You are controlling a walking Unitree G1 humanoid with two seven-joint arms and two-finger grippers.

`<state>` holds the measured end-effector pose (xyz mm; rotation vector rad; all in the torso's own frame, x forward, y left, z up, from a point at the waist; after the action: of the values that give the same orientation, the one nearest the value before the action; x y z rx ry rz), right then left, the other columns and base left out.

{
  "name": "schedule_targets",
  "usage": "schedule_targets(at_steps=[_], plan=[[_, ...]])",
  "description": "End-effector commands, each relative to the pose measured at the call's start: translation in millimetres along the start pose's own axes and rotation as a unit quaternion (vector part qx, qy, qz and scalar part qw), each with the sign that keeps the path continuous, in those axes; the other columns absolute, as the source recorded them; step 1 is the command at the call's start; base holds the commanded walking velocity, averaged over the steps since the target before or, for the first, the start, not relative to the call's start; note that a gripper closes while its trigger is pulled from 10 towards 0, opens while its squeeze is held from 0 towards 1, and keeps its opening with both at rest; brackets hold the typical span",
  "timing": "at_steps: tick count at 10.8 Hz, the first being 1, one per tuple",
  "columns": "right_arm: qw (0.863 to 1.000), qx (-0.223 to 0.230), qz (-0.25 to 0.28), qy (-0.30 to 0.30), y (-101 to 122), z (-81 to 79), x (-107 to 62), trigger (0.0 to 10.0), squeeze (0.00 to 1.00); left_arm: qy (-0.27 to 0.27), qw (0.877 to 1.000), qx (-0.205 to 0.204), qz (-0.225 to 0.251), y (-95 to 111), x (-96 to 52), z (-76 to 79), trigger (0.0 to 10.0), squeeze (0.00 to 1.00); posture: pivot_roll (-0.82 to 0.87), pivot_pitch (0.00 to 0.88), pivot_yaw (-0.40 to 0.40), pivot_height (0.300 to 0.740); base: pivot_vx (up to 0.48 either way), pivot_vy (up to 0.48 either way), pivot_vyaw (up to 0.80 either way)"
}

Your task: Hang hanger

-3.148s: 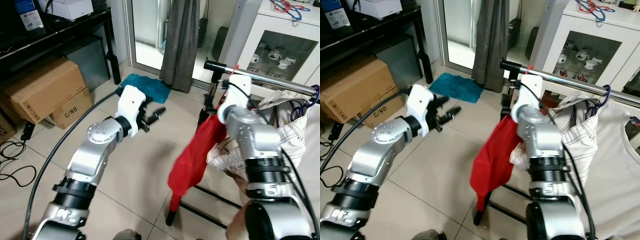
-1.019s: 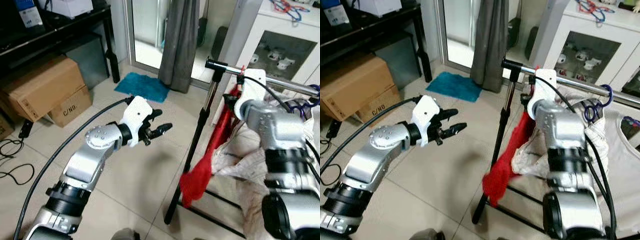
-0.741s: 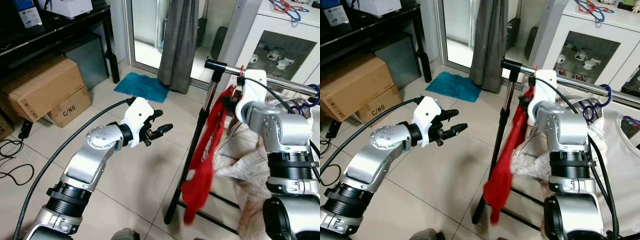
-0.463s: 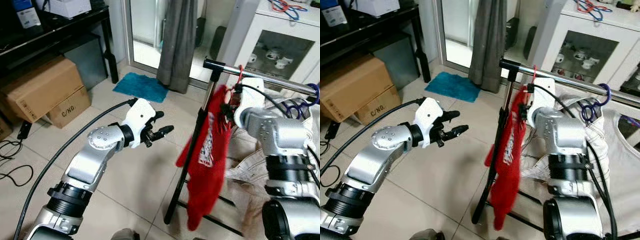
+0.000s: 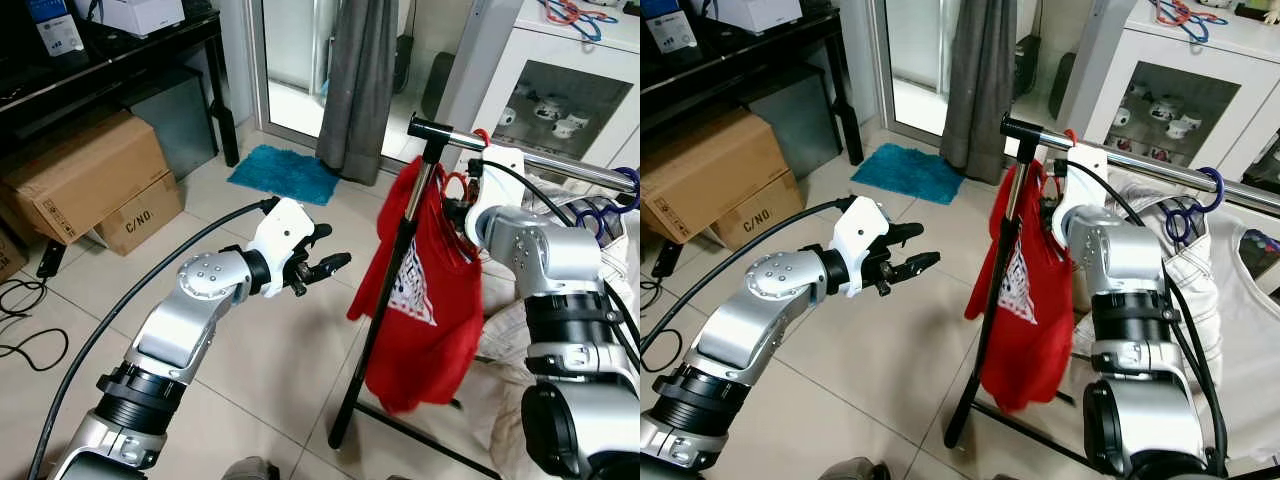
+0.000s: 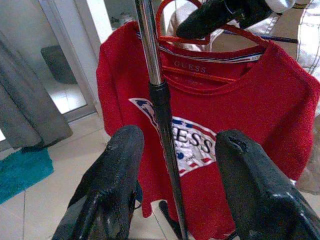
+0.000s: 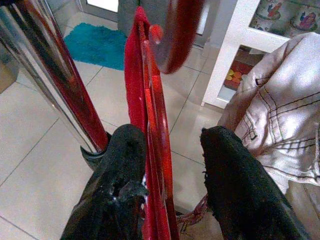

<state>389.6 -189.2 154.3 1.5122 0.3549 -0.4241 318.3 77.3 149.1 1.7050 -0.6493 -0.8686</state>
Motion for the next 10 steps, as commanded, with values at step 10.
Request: schedule_targets(at_steps=[10], plan=[[0.999, 0.011, 0.020, 0.023, 6.0, 3.1, 4.0, 0.0, 0.00, 0.003, 1.000, 0.010, 0.001, 3.6, 1.6, -3.6, 10.0, 0.00, 0.00, 0.000, -0.019, 0.740, 0.000, 0.000, 0.00]])
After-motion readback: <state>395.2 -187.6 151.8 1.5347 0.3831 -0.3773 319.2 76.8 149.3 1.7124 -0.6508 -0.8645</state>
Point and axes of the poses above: a point about 5 cm out from each wrist's last joint towards the gripper, its own x axis pointing out of the wrist towards the gripper, its own y axis along the axis of the wrist's last joint, z = x × y, the point moved 3 cm from there along x, pointing out of the wrist towards the gripper, and after that the axes turned 2 degrees about -x, right-handed, at the moved point
